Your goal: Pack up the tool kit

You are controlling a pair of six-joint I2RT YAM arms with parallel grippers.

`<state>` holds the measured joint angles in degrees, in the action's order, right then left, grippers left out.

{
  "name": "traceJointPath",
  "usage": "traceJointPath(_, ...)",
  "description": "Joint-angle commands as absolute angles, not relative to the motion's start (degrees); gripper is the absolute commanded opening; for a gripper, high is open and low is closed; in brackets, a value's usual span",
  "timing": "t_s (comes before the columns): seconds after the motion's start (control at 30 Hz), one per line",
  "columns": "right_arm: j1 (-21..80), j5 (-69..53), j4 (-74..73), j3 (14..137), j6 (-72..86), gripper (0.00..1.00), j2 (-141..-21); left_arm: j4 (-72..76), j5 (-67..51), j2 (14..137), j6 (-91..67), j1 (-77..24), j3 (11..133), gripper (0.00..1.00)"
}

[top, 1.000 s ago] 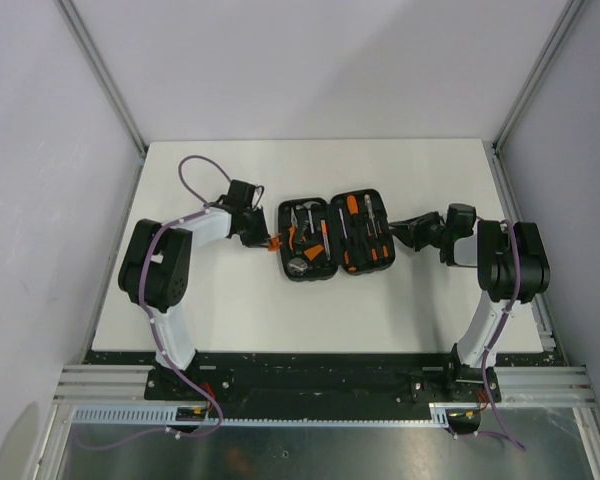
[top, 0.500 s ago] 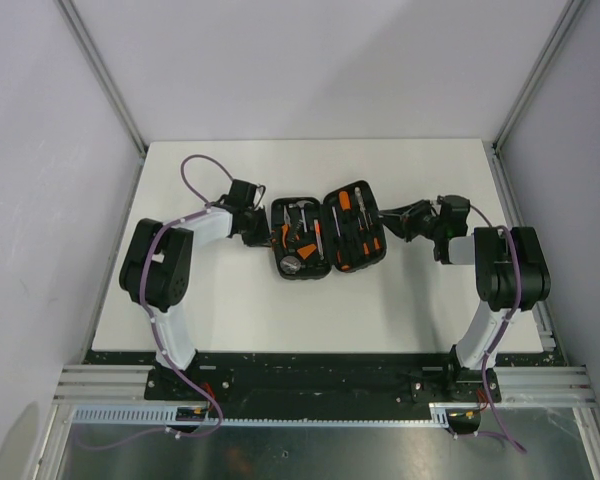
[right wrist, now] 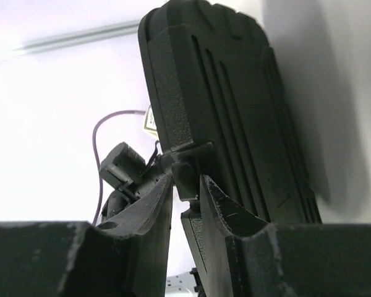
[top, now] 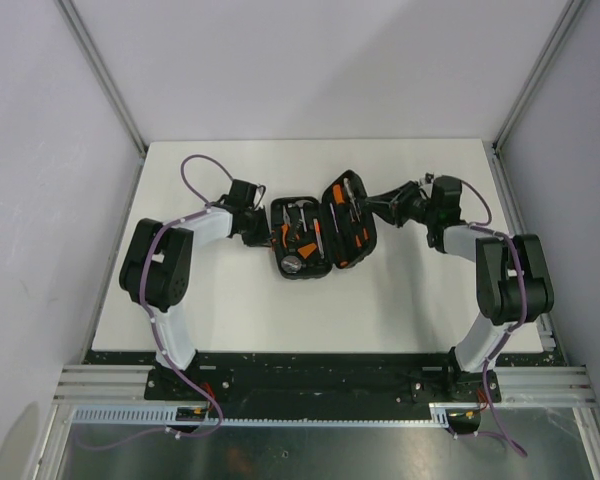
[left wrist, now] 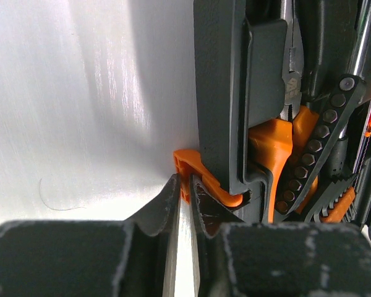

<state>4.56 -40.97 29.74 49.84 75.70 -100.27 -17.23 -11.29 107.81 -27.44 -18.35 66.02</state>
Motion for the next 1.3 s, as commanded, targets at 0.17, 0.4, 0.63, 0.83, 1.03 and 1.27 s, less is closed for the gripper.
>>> traceJointPath(0.17,11.76,-40.78,14.51,56.43,66.89,0.31,-96.40,-14.42,-13.29,108.44,-28.80,-20.68,66.24,0.14)
traceJointPath(0.4,16.91,-39.56,13.26,58.94,66.23,0.32,-98.04,-14.57,-12.11,107.69,-29.79,-20.53,65.40,0.14)
traceJointPath(0.63,21.79,-39.41,14.58,62.95,66.53,0.33,-102.15,-14.78,-10.11,105.39,-31.37,-20.12,63.96,0.16)
traceJointPath(0.83,24.35,-38.50,16.63,67.12,65.56,0.34,-105.57,-14.80,-6.23,100.09,-33.31,-19.53,61.53,0.25)
traceJointPath(1.03,25.43,-38.19,18.09,71.87,64.44,0.34,-110.05,-14.85,-0.82,94.39,-34.79,-19.15,58.81,0.28)
traceJointPath(1.27,26.43,-37.60,16.38,76.07,62.45,0.34,-113.33,-15.44,4.84,90.20,-36.27,-18.61,57.21,0.29)
